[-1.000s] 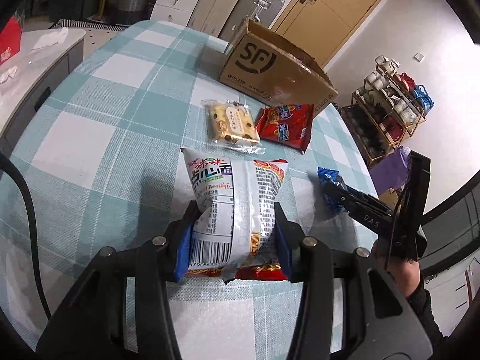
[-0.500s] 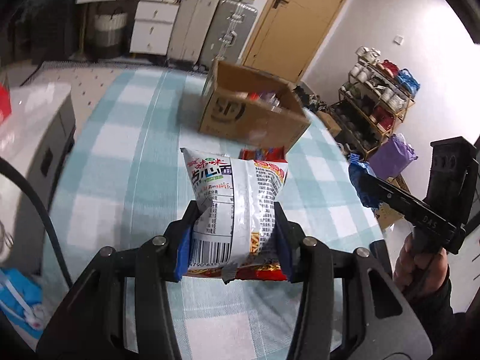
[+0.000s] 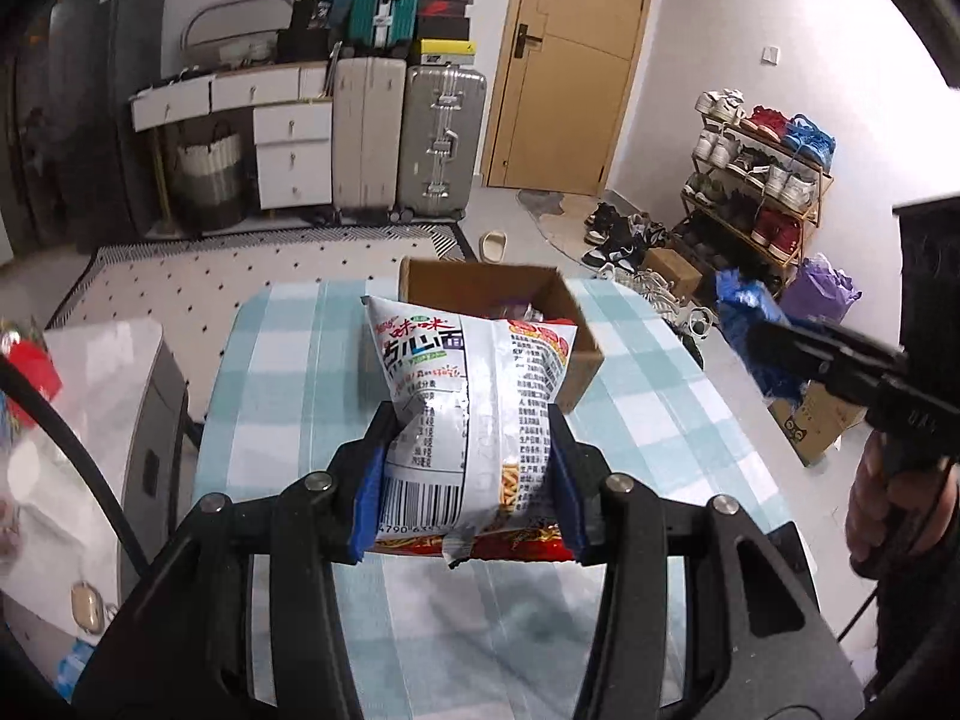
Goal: Organize snacks
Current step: 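Lift both held packs and carry them toward the cardboard box, then lower both packs into the box and open both tools, then move both tools back from the box toward the remaining snacks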
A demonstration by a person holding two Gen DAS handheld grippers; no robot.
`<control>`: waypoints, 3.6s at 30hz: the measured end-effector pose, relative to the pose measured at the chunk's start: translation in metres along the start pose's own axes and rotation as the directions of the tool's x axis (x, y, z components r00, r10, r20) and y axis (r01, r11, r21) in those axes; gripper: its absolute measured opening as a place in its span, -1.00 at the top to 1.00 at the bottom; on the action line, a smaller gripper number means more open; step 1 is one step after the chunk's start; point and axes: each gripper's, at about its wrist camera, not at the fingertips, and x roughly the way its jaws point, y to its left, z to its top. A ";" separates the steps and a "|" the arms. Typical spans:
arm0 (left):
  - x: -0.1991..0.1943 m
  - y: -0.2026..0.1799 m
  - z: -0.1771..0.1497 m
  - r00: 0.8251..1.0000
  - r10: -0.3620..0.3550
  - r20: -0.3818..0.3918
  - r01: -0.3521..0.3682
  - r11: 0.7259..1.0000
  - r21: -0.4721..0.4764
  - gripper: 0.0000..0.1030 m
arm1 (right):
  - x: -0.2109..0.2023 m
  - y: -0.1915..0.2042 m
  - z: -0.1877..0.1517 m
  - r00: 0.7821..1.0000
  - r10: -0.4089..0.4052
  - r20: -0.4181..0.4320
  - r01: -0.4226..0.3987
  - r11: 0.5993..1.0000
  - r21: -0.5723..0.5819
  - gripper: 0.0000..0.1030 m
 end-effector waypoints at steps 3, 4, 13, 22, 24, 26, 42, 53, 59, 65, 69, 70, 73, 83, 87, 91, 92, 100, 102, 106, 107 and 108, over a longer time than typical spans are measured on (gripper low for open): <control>0.003 -0.009 0.019 1.000 -0.005 -0.001 0.005 1.000 0.015 0.16 | -0.004 -0.001 0.023 1.000 -0.004 0.010 0.004 1.000 -0.028 0.12; 0.006 -0.011 0.026 1.000 -0.011 -0.006 0.011 1.000 0.013 0.16 | -0.005 0.000 0.029 1.000 -0.006 0.012 0.007 0.999 -0.037 0.12; 0.039 -0.015 0.086 1.000 0.000 -0.030 0.001 1.000 0.008 0.16 | 0.006 -0.010 0.078 0.999 0.037 0.007 -0.037 0.999 -0.035 0.12; 0.081 -0.014 0.140 0.997 0.011 -0.075 -0.012 1.000 -0.009 0.16 | 0.035 -0.041 0.124 1.000 0.028 0.007 -0.029 0.999 0.031 0.12; 0.095 -0.013 0.148 0.996 0.008 -0.090 -0.009 1.000 -0.012 0.16 | 0.046 -0.049 0.134 1.000 0.012 -0.001 -0.012 0.999 0.033 0.12; 0.113 -0.014 0.156 0.994 0.013 -0.108 -0.014 1.000 -0.004 0.16 | 0.059 -0.059 0.141 1.000 -0.009 -0.016 0.010 0.999 0.033 0.12; 0.283 0.000 0.155 0.959 -0.070 -0.275 0.058 0.997 -0.051 0.16 | 0.179 -0.125 0.117 0.984 -0.080 -0.157 0.088 0.995 0.050 0.12; 0.353 0.027 0.129 0.931 -0.113 -0.348 0.064 0.987 -0.149 0.16 | 0.231 -0.153 0.076 0.960 -0.110 -0.259 0.130 0.990 0.061 0.12; 0.369 0.048 0.127 0.919 -0.157 -0.361 0.066 0.965 -0.253 0.08 | 0.241 -0.159 0.066 0.955 -0.118 -0.271 0.141 0.988 0.069 0.12; 0.335 0.046 0.121 0.949 -0.045 -0.314 -0.006 0.987 -0.161 -0.20 | 0.239 -0.156 0.061 0.956 -0.122 -0.268 0.146 0.987 0.072 -0.04; 0.303 0.041 0.115 0.965 -0.026 -0.260 -0.009 0.991 -0.134 -0.30 | 0.226 -0.149 0.061 0.957 -0.140 -0.254 0.159 0.986 0.057 -0.04; 0.295 0.037 0.112 0.967 -0.015 -0.254 -0.017 0.992 -0.123 -0.30 | 0.223 -0.147 0.061 0.957 -0.141 -0.254 0.160 0.986 0.056 -0.04; 0.269 0.031 0.101 0.976 -0.004 -0.219 -0.019 0.994 -0.105 -0.34 | 0.201 -0.141 0.058 0.964 -0.128 -0.235 0.150 0.986 0.079 -0.05; 0.170 0.009 0.057 0.988 0.147 -0.040 -0.149 0.987 -0.057 -0.46 | 0.113 -0.094 0.032 0.992 -0.104 -0.075 0.108 0.993 0.055 -0.44; 0.135 -0.005 0.041 0.983 0.182 0.038 -0.181 0.983 -0.031 -0.59 | 0.079 -0.076 0.020 0.996 -0.093 0.000 0.093 0.995 0.032 -0.60; 0.107 -0.021 0.027 0.981 0.179 0.072 -0.178 0.984 -0.013 -0.66 | 0.047 -0.063 0.007 0.993 -0.085 0.084 0.082 0.996 0.038 -0.78; 0.101 -0.023 0.022 0.984 0.164 0.073 -0.163 0.986 -0.020 -0.70 | 0.042 -0.060 0.003 0.992 -0.083 0.095 0.080 0.996 0.039 -0.80; 0.082 -0.033 -0.017 0.992 0.108 0.071 -0.105 0.993 -0.054 -0.74 | 0.022 -0.030 -0.033 0.988 -0.055 0.144 0.057 0.998 -0.012 -0.92; 0.080 -0.034 -0.025 0.988 0.130 0.085 -0.126 0.991 -0.051 -0.90 | 0.022 -0.025 -0.045 0.986 -0.055 0.154 0.059 0.998 -0.021 -0.94; 0.074 -0.036 -0.043 0.977 0.161 0.144 -0.155 0.987 -0.049 -0.99 | 0.026 -0.021 -0.065 0.984 -0.048 0.169 0.050 0.999 -0.007 -0.98; 0.074 -0.035 -0.045 0.976 0.159 0.147 -0.153 0.987 -0.049 -0.99 | 0.028 -0.020 -0.070 0.985 -0.049 0.167 0.049 0.999 0.001 -0.98; 0.074 -0.035 -0.050 0.975 0.163 0.151 -0.157 0.986 -0.051 -0.99 | 0.031 -0.021 -0.075 0.985 -0.050 0.165 0.050 0.999 0.007 -0.98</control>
